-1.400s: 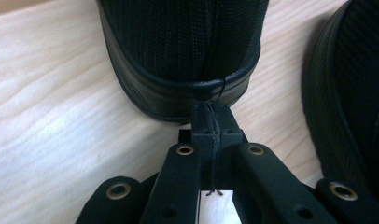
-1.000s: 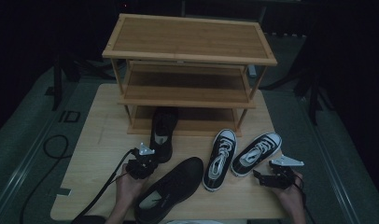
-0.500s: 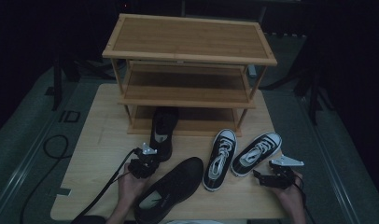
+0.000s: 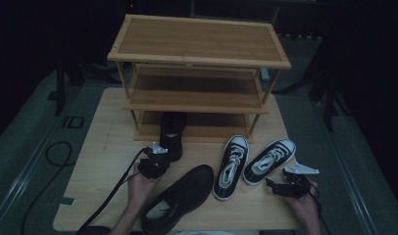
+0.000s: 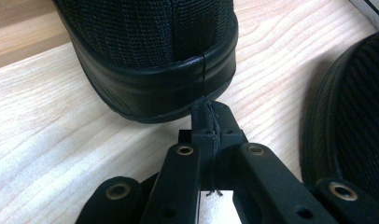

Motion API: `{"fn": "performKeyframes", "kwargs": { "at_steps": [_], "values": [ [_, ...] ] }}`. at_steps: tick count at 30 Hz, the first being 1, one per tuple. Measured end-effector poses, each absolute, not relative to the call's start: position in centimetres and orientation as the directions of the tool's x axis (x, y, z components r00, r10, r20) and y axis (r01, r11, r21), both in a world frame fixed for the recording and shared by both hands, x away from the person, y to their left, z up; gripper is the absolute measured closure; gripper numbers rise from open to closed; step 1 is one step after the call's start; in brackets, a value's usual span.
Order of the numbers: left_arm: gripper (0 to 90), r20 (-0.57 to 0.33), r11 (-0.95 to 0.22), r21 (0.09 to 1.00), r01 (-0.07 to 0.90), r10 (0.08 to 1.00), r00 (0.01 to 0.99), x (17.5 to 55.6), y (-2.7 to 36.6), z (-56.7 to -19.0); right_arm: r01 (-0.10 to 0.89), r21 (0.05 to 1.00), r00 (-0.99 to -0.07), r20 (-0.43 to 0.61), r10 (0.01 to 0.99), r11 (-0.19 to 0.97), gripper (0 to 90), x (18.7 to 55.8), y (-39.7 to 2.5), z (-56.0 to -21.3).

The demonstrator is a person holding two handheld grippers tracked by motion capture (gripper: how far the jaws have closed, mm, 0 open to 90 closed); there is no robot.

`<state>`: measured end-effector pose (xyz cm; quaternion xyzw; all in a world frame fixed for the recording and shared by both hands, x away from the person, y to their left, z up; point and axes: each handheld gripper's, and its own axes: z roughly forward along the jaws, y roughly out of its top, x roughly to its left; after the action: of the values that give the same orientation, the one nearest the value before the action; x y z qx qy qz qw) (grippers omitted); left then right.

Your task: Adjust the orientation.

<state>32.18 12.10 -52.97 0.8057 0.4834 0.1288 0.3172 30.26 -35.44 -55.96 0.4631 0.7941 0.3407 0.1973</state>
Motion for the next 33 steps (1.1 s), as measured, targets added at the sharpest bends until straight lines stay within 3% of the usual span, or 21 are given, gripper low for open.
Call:
{"fn": "performKeyframes", "kwargs": {
  "at_steps": [7, 33],
  "values": [
    [90.0, -0.078, -0.368, 0.612, 0.7, 0.853, 0.516, 32.1, 11.5, -53.7, 0.6, 0.724, -0.494, 0.002, 0.869, 0.34, 15.2, 30.3, -35.4, -56.0],
    [90.0, -0.079, -0.328, 0.615, 0.717, 0.879, 0.47, 35.3, 11.7, -53.4, 0.6, 0.724, -0.494, 0.001, 0.869, 0.341, 15.1, 30.3, -35.4, -56.0]
  ]
}}
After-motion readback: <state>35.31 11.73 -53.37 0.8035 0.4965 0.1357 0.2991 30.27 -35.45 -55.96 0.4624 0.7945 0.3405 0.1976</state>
